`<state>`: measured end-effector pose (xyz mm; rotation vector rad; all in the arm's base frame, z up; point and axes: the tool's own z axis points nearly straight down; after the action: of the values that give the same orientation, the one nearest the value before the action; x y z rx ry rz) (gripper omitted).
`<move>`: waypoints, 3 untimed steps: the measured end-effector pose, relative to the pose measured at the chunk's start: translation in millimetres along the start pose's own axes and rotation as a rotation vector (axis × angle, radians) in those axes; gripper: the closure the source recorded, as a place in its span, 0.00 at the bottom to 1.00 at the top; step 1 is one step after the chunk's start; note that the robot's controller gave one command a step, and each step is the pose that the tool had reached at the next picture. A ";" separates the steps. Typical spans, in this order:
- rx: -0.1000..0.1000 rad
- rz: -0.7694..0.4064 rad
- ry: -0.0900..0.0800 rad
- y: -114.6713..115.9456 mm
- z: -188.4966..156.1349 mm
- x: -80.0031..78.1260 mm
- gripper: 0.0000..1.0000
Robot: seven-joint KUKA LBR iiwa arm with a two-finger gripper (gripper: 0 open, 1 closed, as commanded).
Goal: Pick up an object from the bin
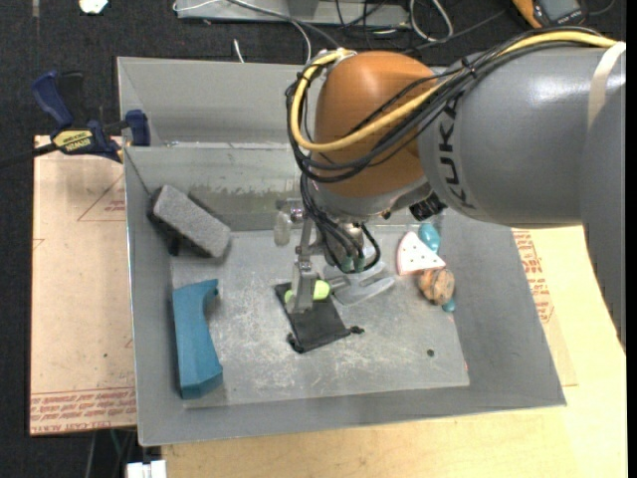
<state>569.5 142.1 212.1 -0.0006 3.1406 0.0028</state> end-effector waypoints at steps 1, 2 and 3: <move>-0.001 0.019 0.001 -39.7 20.1 20.6 0.00; -0.003 -0.054 -0.006 -49.4 80.6 -1.5 0.00; -0.002 -0.018 -0.008 -96.0 134.4 -23.5 0.00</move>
Offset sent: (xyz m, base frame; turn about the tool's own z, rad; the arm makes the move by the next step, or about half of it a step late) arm -0.0003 -0.0492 -0.0773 -0.0549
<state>593.2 46.4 77.6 -0.0285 3.1322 0.0065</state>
